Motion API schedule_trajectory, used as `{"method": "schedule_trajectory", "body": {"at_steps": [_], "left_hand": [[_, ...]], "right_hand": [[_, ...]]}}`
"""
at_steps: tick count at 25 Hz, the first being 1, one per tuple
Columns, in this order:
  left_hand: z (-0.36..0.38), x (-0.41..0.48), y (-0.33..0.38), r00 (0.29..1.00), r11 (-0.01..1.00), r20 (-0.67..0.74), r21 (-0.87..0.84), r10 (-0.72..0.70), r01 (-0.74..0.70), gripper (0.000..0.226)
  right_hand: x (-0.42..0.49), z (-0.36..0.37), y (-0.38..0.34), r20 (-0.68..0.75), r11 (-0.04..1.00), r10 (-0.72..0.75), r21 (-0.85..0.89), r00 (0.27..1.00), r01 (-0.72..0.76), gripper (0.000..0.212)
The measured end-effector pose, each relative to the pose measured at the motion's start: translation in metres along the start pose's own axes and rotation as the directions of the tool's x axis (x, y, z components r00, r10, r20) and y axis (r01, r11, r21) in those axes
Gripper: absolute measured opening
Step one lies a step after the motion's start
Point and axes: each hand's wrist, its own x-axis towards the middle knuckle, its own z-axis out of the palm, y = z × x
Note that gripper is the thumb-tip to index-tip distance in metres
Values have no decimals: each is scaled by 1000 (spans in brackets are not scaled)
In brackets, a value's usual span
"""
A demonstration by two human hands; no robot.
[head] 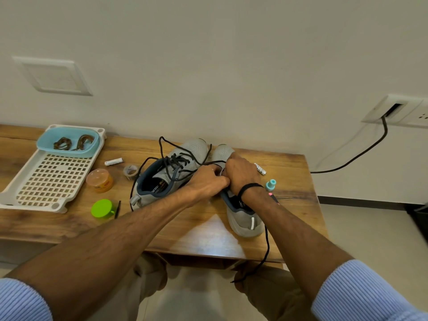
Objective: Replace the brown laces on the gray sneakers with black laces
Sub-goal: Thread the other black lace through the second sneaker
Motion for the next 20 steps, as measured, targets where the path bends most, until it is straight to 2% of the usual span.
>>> {"method": "schedule_trajectory", "body": {"at_steps": [4,6,7,9,13,16,20], "left_hand": [[3,4,-9,988,979,-120,188,99,-75,10],[5,10,-13,974,963,-146,234,171,-134,9],[6,12,-14,971,961,-142,230,192,-157,7],[9,16,-15,970,958,-122,225,211,-180,10],[11,19,-15,961,952,-131,220,245,-213,25],[10,15,-12,950,944,-139,217,281,-248,34],[7,13,-10,950,950,-152,199,271,-239,30]], "right_hand": [[5,3,7,-91,981,75,186,993,-57,16],[7,3,6,-114,978,95,195,989,-71,15],[7,3,5,-82,984,89,160,993,-75,15],[6,2,5,-19,989,101,112,995,-98,17],[7,5,8,-24,980,173,100,985,-170,21],[10,7,4,-41,983,165,94,986,-160,14],[8,10,4,-85,975,129,194,988,-111,21]]}}
